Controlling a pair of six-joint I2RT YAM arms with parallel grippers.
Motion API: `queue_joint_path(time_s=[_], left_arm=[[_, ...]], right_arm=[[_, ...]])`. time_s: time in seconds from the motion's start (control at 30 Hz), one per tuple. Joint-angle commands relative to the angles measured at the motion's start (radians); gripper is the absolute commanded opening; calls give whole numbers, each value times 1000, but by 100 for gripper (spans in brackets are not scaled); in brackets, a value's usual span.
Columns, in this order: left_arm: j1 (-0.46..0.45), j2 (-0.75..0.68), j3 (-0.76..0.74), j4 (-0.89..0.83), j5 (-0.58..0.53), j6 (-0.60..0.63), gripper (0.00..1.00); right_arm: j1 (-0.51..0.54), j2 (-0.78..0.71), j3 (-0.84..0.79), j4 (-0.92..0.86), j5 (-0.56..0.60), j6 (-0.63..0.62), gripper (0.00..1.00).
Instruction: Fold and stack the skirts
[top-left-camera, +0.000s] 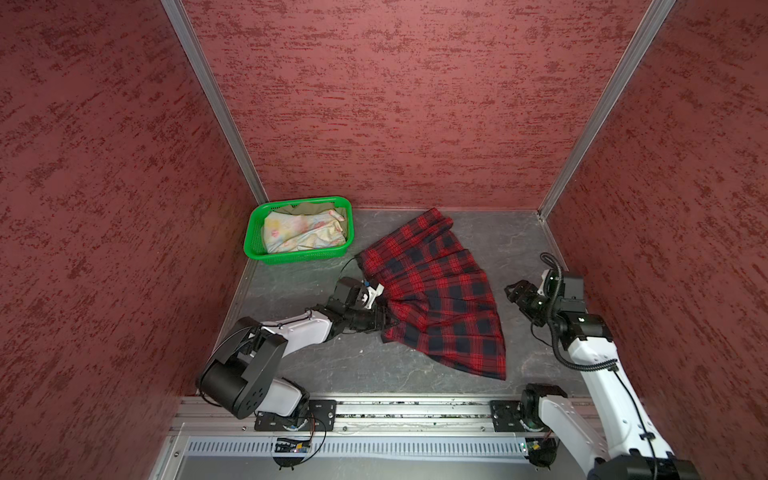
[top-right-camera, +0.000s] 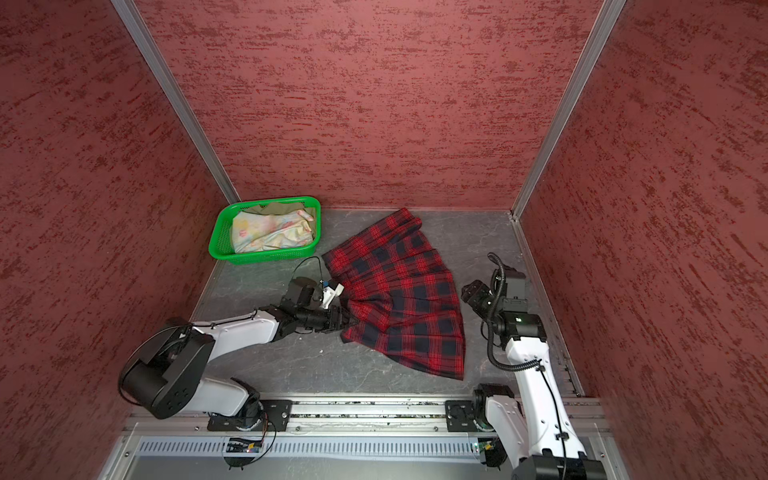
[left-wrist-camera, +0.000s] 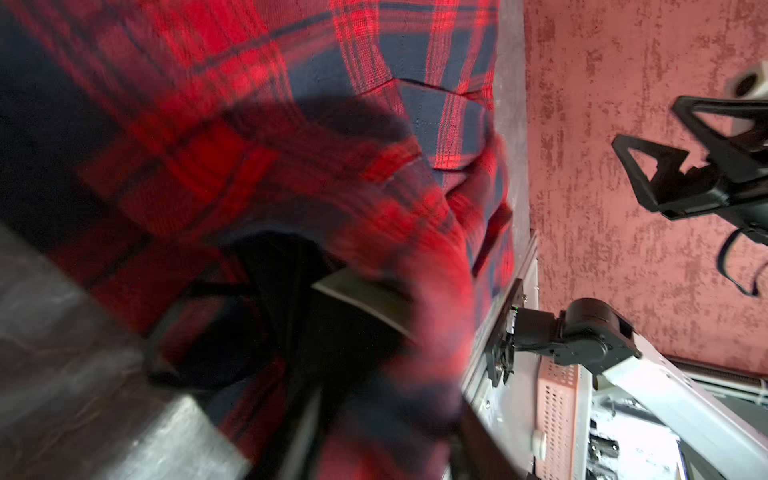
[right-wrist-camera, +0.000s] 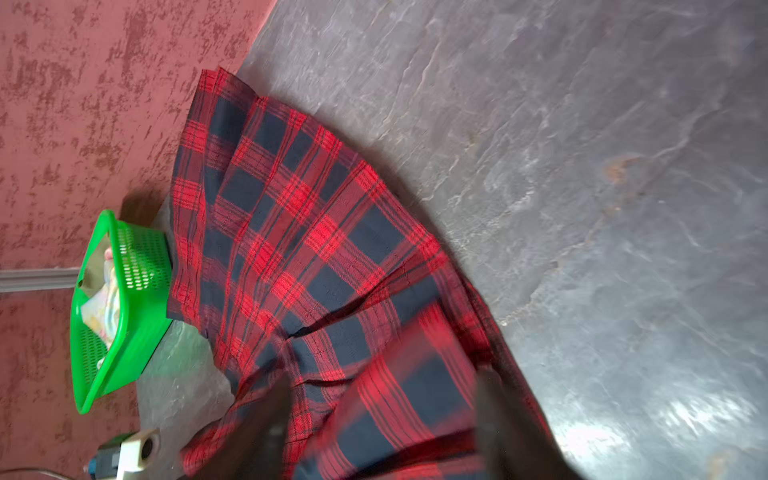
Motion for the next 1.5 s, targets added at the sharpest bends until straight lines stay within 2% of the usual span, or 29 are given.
queue_joint_path(time_s=[0.0,0.07,0.23,0.3,0.43,0.53,0.63,0.9,1.2,1.37,1.47], left_arm=[[-15,-76,66,71,-71,4,72],[-17,-99,109,-2,-76,32,80],[-15,-193,142,-248,-190,78,80],[-12,-251,112,-303,-236,49,78],[-11,-314,51,-392,-335,-42,77],[1,-303,45,-409,-374,-100,78],[8,-244,95,-408,-402,-117,81],[8,-66,279,-407,-427,-40,84],[45,-57,378,-502,-466,44,83],[80,-70,421,-554,-468,78,83],[91,-67,437,-569,-462,85,83]], right_arm=[[-2,-4,130,1,96,-3,95],[-1,55,200,2,78,-50,95],[47,147,242,21,49,-128,91],[107,183,241,28,47,-147,89],[301,261,232,38,124,-140,87],[394,333,190,80,120,-106,85],[440,413,160,123,138,-79,85],[448,665,216,221,180,-93,85],[424,963,418,253,250,-185,87],[350,1118,588,282,211,-243,89],[321,1243,788,244,123,-274,89]])
